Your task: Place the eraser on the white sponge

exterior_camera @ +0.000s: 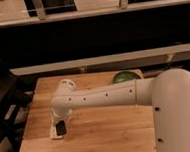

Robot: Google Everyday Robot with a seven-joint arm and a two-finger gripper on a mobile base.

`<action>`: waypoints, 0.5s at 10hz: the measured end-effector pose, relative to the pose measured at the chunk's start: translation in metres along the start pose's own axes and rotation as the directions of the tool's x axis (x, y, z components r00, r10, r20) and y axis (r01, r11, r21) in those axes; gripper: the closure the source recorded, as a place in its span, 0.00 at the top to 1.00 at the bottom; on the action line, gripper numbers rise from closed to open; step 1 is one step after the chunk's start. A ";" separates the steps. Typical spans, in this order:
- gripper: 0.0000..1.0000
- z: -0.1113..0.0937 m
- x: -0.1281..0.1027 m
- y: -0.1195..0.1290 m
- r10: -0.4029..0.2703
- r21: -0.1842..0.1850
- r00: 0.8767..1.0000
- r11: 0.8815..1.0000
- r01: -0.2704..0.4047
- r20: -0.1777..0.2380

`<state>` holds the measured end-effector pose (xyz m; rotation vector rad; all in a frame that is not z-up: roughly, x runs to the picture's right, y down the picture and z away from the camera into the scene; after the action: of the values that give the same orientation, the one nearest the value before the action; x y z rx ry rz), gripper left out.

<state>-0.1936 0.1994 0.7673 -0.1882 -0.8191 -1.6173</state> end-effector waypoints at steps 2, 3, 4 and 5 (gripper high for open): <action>0.53 0.000 0.002 0.000 -0.014 -0.001 1.000 1.000 0.014 -0.001; 0.61 -0.001 0.004 0.001 -0.021 -0.001 1.000 1.000 0.021 -0.003; 0.70 -0.001 0.005 0.003 -0.028 -0.002 1.000 1.000 0.028 -0.005; 0.73 -0.001 0.005 0.003 -0.033 -0.003 0.999 0.999 0.033 -0.006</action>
<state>-0.1920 0.1943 0.7705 -0.1721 -0.8188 -1.6492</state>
